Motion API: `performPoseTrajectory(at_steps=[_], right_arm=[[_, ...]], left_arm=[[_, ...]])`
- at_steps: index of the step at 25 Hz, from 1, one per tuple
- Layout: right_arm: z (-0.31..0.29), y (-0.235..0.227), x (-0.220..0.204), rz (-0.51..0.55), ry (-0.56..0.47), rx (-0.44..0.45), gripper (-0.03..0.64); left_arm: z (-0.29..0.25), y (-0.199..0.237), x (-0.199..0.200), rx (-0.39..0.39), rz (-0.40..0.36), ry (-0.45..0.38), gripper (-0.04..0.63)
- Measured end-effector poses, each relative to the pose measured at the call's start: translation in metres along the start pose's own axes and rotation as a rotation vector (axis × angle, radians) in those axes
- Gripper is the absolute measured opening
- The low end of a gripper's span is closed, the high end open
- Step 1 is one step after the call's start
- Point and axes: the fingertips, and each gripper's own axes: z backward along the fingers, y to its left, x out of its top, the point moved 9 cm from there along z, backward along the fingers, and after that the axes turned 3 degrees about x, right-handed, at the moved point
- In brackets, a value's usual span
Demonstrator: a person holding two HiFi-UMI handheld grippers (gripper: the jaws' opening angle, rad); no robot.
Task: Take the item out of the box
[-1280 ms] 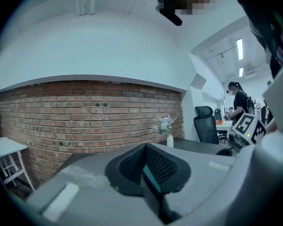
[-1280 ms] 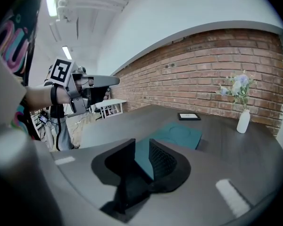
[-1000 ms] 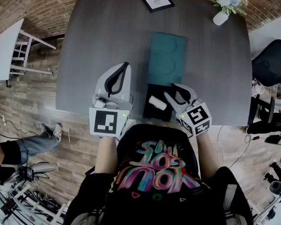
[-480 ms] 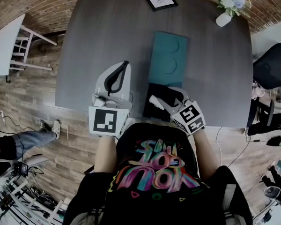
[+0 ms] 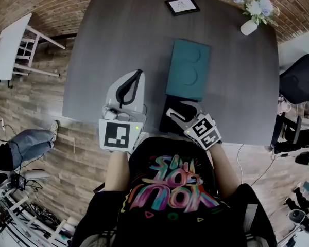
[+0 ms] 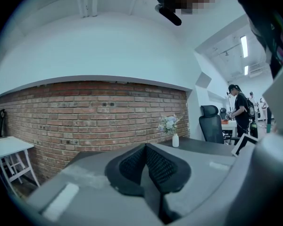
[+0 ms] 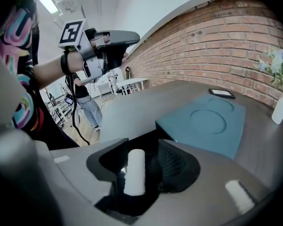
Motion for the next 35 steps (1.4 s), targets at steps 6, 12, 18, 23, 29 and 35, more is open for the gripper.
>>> performPoseTrajectory(at_steps=[6, 12, 18, 23, 29, 35], right_arm=[[-0.013, 0.009, 0.002, 0.063, 0.063, 0.032, 0.187], [-0.024, 0.015, -0.001, 0.155, 0.153, 0.038, 0.181], [-0.033, 0.019, -0.002, 0.191, 0.261, 0.035, 0.181], [-0.039, 0.018, -0.002, 0.184, 0.330, 0.038, 0.179], [-0.046, 0.019, -0.003, 0.210, 0.427, 0.031, 0.176], [-0.049, 0.020, -0.006, 0.251, 0.476, 0.026, 0.146]], left_arm=[[0.003, 0.005, -0.003, 0.021, 0.013, 0.008, 0.000], [0.005, 0.009, -0.005, 0.028, 0.021, 0.011, 0.000], [0.004, 0.011, -0.007, 0.027, 0.026, 0.010, 0.000], [0.002, 0.011, -0.008, 0.024, 0.031, 0.008, 0.000], [0.004, 0.015, -0.009, 0.031, 0.036, 0.004, 0.000], [0.010, 0.021, -0.012, 0.047, 0.045, 0.004, 0.000]])
